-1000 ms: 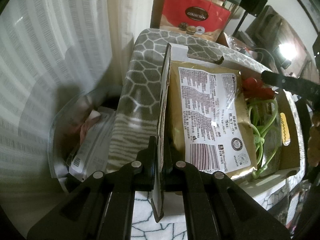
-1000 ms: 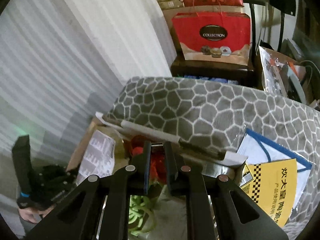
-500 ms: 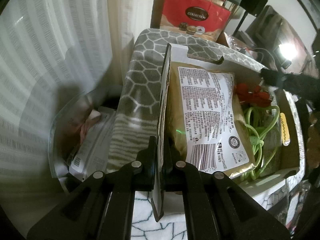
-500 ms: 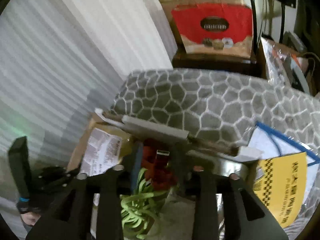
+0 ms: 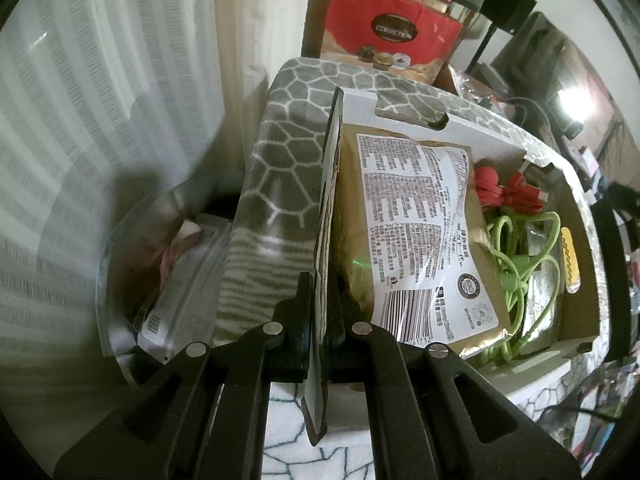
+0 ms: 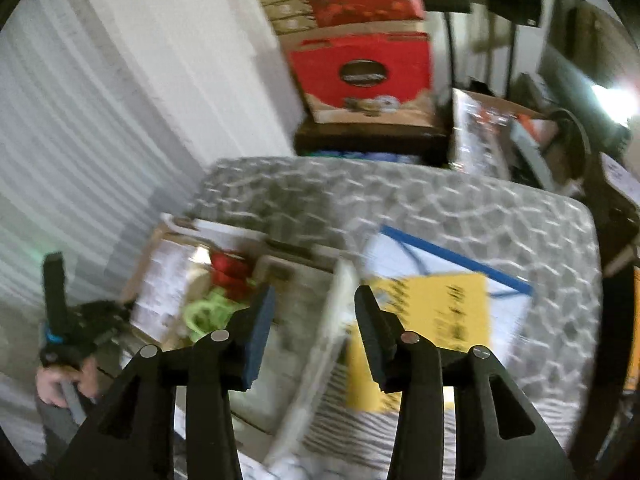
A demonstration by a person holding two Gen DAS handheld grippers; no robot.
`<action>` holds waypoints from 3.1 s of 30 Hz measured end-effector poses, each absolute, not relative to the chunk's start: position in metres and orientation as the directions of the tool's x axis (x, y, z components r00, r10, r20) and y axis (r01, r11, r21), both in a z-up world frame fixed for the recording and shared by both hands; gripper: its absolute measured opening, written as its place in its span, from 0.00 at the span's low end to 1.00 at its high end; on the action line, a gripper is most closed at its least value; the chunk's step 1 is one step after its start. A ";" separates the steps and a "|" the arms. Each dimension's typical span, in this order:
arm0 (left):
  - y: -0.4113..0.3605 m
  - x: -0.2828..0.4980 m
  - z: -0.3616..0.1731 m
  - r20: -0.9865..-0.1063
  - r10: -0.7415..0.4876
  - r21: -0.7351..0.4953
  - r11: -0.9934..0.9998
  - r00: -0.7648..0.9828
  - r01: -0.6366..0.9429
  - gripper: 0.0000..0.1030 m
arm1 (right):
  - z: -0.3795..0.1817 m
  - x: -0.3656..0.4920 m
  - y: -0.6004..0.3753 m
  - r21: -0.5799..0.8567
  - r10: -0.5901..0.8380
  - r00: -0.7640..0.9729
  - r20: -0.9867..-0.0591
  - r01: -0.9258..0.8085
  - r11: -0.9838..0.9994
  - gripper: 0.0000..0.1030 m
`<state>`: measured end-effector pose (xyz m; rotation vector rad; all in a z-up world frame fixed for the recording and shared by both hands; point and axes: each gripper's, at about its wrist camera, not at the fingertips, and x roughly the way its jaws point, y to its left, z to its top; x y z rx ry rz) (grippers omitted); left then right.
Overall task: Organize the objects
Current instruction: 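Carry the red cable into the box and open the right tool, then grasp the yellow printed booklet from the pile with the right tool, then lower the yellow booklet into the box and open the right tool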
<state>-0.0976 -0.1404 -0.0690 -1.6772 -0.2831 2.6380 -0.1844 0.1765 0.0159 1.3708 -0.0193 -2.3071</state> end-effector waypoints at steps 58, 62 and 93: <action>-0.139 -0.099 -0.068 -0.901 0.086 -0.141 -0.985 -0.425 0.098 0.03 | -0.039 -0.173 0.299 0.622 -0.648 -0.389 -0.655 0.208 -0.754 0.00; -0.139 -0.099 -0.068 -0.901 0.087 -0.141 -0.985 -0.425 0.099 0.03 | -0.010 -0.172 0.313 0.632 -0.654 -0.434 -0.620 0.219 -0.744 0.00; -0.142 -0.100 -0.067 -0.900 0.106 -0.166 -0.980 -0.424 0.108 0.03 | -0.032 -0.164 0.093 0.783 -0.867 -0.134 -0.481 0.378 -0.493 0.00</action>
